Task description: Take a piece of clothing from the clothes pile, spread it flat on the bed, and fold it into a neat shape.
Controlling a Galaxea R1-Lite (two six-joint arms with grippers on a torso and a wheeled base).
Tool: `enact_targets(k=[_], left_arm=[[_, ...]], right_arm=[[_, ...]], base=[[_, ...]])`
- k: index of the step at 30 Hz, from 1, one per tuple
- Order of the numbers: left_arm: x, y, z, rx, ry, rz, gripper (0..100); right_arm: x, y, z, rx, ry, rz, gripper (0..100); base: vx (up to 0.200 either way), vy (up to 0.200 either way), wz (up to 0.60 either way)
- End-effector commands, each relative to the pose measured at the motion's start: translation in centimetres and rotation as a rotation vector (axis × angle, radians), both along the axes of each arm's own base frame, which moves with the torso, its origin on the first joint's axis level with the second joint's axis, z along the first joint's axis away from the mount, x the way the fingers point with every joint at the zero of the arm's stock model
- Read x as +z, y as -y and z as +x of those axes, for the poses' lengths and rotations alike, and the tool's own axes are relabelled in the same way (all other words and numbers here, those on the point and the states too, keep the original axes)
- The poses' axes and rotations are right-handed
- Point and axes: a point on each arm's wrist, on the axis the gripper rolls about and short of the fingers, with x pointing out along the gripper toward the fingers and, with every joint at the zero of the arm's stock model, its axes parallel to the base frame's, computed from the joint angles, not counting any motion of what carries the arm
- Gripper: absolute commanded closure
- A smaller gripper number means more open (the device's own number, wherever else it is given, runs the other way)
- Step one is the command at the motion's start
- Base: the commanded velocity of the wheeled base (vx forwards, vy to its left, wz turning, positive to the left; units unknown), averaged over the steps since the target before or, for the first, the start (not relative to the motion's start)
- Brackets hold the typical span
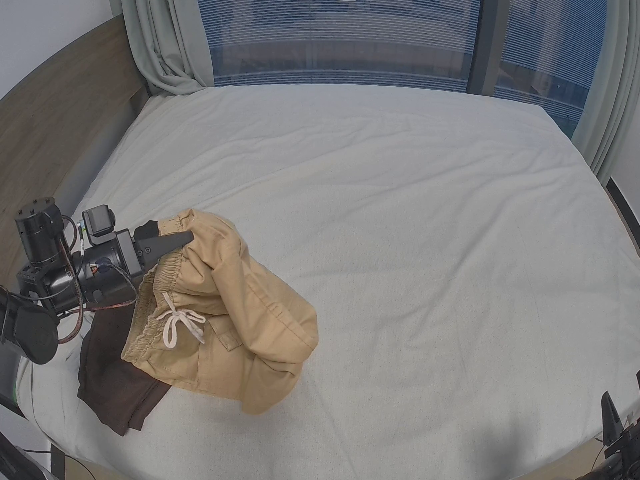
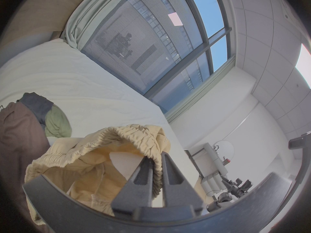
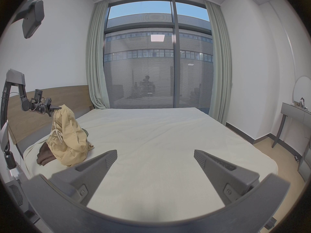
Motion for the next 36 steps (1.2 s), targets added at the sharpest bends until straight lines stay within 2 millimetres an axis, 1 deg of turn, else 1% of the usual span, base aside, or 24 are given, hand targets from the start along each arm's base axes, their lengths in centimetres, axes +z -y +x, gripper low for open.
enact_targets(k=[1, 4, 5, 6, 11, 20, 24, 29, 34, 35, 36], left_arm=[[0.8, 1.3, -0.2, -0.037, 0.017, -0.051, 100], [1.7, 1.7, -0.4, -0.049, 0.014, -0.128, 100], [1.7, 1.7, -0.4, -0.049, 0.014, -0.128, 100], [2.1, 2.0, -0.5, -0.053, 0.028, -0.172, 100], [2.6, 3.2, -0.8, -0.03, 0.051, -0.238, 100], [3.4, 5.5, -1.4, -0.044, 0.071, -0.282, 100], [3.6, 6.0, -1.5, -0.049, 0.074, -0.292, 100], [3.9, 6.1, -1.5, -0.056, 0.064, -0.313, 100], [4.7, 6.5, -1.9, -0.077, 0.074, -0.334, 100], [5.4, 6.9, -2.3, -0.105, 0.081, -0.355, 100], [5.6, 7.2, -2.4, -0.119, 0.08, -0.362, 100]], right_arm=[[-0.5, 0.0, 0.1, -0.001, -0.007, 0.0, 0], [-0.5, 0.0, 0.1, 0.001, -0.007, 0.0, 0], [-0.5, 0.0, 0.1, 0.001, -0.007, 0.0, 0], [-0.5, 0.0, 0.1, 0.001, -0.007, 0.0, 0], [-0.5, 0.0, 0.1, -0.001, -0.007, 0.0, 0], [-0.5, 0.0, 0.1, -0.001, -0.007, 0.0, 0], [-0.5, 0.0, 0.1, -0.001, -0.007, 0.0, 0], [-0.5, 0.0, 0.1, 0.001, -0.007, 0.0, 0], [-0.5, 0.0, 0.1, -0.001, -0.007, 0.0, 0], [-0.5, 0.0, 0.1, -0.001, -0.007, 0.0, 0], [-0.5, 0.0, 0.1, -0.001, -0.007, 0.0, 0]], base=[[0.0, 0.0, 0.0], [0.0, 0.0, 0.0], [0.0, 0.0, 0.0], [0.0, 0.0, 0.0], [0.0, 0.0, 0.0], [0.0, 0.0, 0.0], [0.0, 0.0, 0.0], [0.0, 0.0, 0.0], [0.0, 0.0, 0.0], [0.0, 0.0, 0.0], [0.0, 0.0, 0.0]])
